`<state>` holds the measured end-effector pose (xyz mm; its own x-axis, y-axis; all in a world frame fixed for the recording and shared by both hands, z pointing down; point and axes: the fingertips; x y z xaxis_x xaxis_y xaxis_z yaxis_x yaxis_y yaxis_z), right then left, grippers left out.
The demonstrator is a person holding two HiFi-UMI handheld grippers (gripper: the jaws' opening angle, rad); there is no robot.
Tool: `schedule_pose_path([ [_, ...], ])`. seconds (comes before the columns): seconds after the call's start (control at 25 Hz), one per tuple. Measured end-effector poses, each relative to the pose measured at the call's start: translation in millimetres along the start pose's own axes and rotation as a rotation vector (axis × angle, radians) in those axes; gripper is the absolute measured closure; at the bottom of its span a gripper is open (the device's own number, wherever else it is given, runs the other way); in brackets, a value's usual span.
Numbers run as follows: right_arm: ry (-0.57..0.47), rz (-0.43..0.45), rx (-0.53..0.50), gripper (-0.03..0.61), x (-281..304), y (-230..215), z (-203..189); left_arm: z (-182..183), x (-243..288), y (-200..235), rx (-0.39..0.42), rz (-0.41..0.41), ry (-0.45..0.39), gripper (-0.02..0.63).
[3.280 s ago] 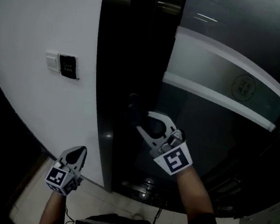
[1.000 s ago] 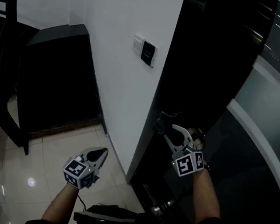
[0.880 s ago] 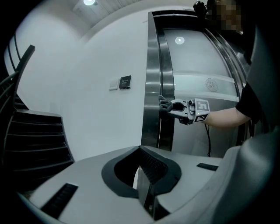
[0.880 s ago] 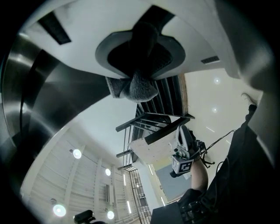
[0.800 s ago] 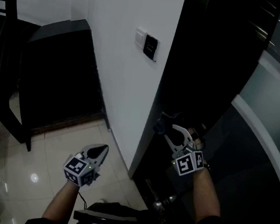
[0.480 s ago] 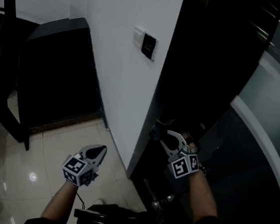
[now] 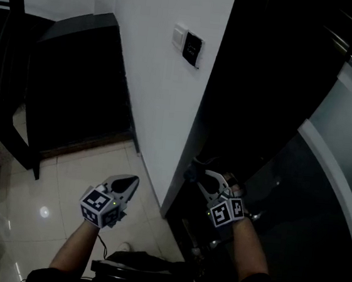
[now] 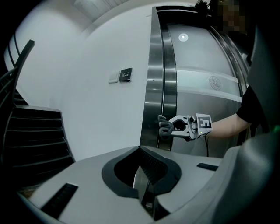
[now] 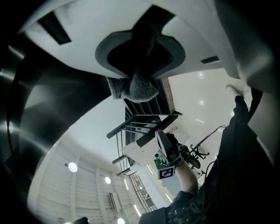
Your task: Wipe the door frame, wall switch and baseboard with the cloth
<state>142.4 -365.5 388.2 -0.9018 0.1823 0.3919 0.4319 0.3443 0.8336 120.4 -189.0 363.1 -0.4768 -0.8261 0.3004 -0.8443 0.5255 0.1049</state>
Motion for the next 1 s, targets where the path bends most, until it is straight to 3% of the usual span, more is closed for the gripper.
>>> schedule_pose_path([
  [0.8, 0.042, 0.143, 0.017, 0.494, 34, 59, -25, 1, -1, 8, 0.024, 0.016, 0.009, 0.612],
  [0.92, 0.024, 0.093, -0.005, 0.494, 12, 44, -14, 4, 3, 7, 0.025, -0.005, -0.001, 0.612],
  [1.0, 0.014, -0.003, -0.022, 0.494, -14, 15, -4, 4, 4, 4, 0.036, -0.030, -0.003, 0.612],
])
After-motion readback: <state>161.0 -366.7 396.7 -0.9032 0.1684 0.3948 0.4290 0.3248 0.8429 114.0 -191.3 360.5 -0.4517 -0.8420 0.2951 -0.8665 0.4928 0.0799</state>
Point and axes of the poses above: the fingertips, and each gripper's own axes: x forward along the fingers, y to its left, z out of its top, and after that the axes turned 13 degrees about y, right-handed
